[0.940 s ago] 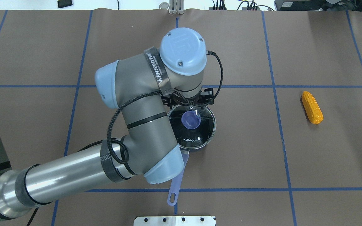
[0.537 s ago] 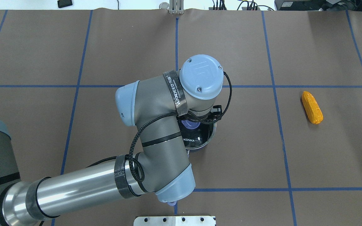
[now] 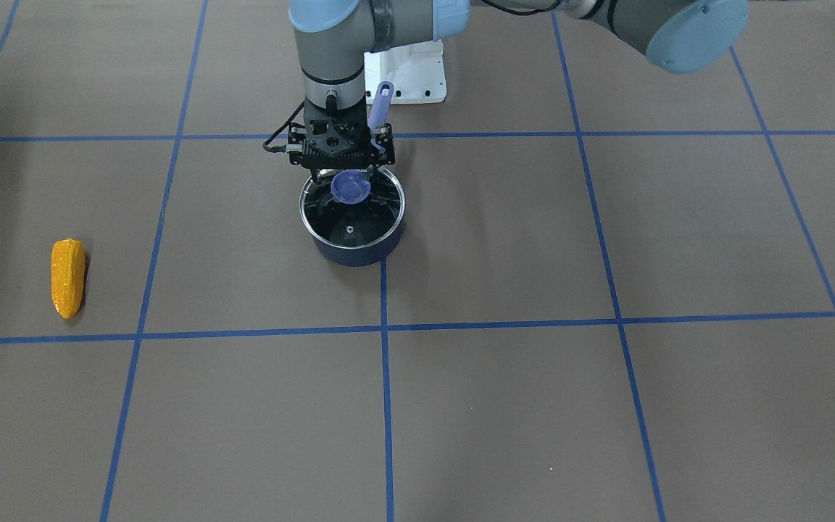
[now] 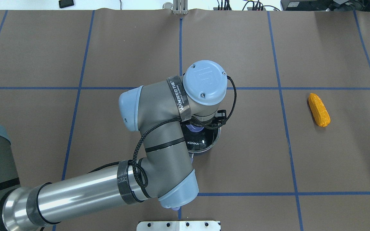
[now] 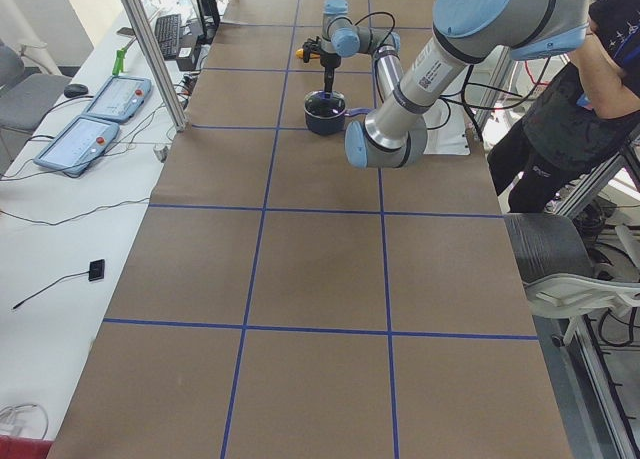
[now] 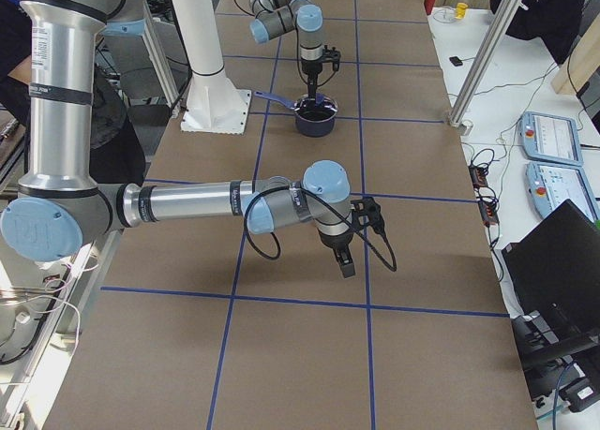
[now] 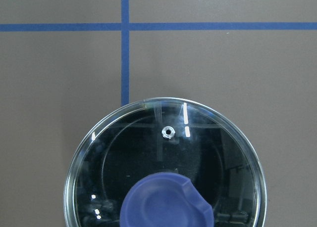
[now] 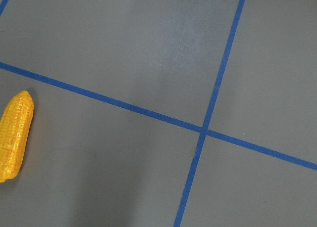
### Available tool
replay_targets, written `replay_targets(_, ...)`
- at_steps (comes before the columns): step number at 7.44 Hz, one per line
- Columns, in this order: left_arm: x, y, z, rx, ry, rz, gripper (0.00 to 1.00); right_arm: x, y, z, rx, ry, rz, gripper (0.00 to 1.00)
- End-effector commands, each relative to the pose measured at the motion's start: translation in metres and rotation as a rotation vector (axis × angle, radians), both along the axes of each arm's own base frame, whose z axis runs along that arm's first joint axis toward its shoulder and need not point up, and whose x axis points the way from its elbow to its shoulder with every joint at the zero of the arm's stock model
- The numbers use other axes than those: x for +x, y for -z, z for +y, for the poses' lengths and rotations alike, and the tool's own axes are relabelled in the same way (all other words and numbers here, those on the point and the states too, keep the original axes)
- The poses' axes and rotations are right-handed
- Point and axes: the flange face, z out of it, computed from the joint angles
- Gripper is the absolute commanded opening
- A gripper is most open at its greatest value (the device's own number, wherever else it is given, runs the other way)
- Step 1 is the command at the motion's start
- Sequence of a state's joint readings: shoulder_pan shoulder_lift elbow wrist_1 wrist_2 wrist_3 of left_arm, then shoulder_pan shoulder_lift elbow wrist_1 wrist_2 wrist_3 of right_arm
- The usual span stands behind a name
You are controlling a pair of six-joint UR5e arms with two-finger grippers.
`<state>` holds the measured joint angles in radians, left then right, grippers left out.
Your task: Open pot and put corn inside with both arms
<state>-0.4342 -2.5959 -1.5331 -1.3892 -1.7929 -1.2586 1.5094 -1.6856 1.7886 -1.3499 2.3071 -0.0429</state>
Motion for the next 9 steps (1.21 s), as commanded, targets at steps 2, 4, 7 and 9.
replay_targets(2,0.009,-0.01,-0.007,0.007,0.002,0.01,0.98,0.0,0.001,-0.001,0.001,0.0,0.0,1.0)
replay_targets(4,0.009,-0.016,-0.01,0.019,0.016,-0.002,0.98,0.0,0.001,-0.001,0.001,0.0,0.0,1.0)
replay_targets(7,0.009,-0.016,-0.009,0.02,0.018,0.007,0.55,0.0,0.001,-0.001,0.001,0.0,0.0,1.0)
replay_targets(9,0.005,-0.018,-0.01,0.025,0.018,0.009,0.14,0.0,0.001,0.0,0.003,0.001,-0.002,1.0)
